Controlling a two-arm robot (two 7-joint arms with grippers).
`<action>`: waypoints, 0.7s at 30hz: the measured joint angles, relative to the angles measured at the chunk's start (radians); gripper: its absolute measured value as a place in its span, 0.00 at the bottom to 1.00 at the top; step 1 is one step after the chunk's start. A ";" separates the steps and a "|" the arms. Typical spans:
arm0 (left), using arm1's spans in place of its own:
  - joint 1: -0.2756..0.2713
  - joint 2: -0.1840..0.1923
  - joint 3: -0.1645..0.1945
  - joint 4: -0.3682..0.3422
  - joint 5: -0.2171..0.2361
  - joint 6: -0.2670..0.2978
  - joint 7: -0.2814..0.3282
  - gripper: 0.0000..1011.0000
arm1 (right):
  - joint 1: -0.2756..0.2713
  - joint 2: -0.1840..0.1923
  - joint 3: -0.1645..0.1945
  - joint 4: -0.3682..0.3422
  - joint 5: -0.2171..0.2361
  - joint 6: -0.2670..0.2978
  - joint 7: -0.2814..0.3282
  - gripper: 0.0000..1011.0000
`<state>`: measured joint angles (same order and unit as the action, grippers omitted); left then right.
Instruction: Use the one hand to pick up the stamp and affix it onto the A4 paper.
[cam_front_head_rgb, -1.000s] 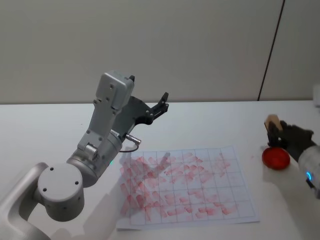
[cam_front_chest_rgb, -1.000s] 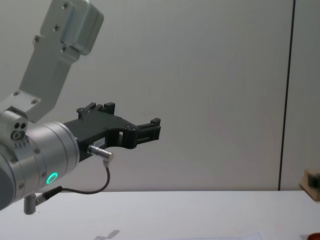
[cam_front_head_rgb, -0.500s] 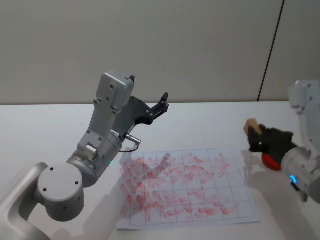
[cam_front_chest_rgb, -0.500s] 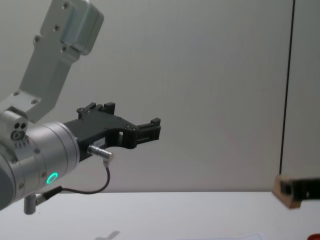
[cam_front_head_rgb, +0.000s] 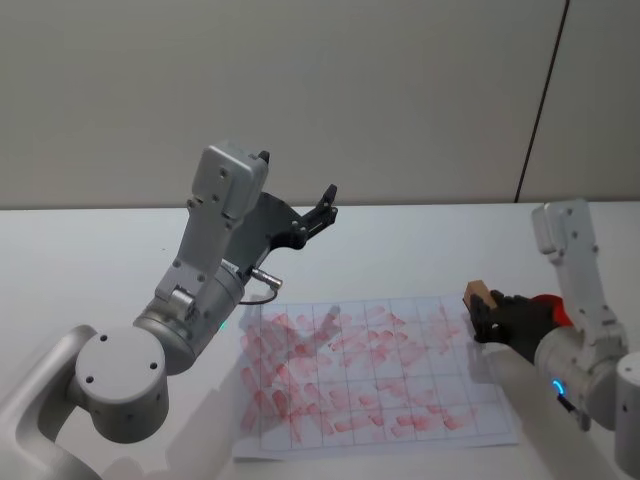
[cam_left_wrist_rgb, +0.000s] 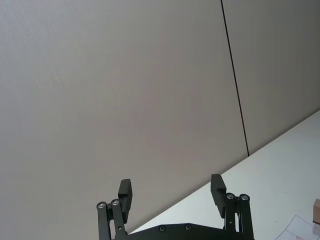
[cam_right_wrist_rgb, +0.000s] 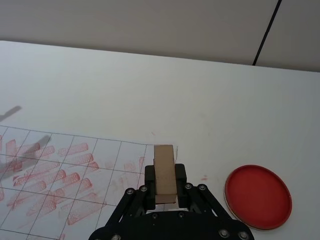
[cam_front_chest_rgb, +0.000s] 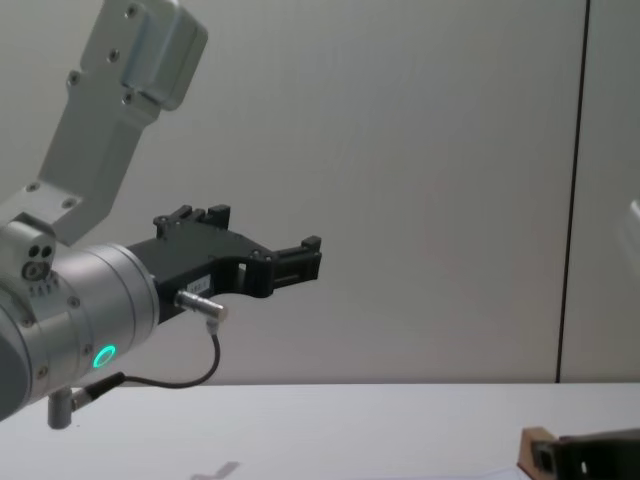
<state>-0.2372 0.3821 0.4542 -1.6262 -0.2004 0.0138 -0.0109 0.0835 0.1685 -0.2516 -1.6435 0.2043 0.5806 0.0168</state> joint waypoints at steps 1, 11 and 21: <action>0.000 0.000 0.000 0.000 0.000 0.000 0.000 0.99 | 0.002 -0.002 -0.002 0.009 -0.004 -0.005 0.005 0.21; 0.000 0.000 0.000 0.000 0.000 0.000 0.000 0.99 | 0.015 -0.013 -0.009 0.074 -0.023 -0.037 0.027 0.21; 0.000 0.000 0.000 0.000 0.000 0.000 0.000 0.99 | 0.033 -0.023 -0.010 0.126 -0.032 -0.050 0.041 0.21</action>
<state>-0.2372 0.3821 0.4542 -1.6262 -0.2004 0.0138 -0.0109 0.1168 0.1453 -0.2613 -1.5174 0.1725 0.5310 0.0581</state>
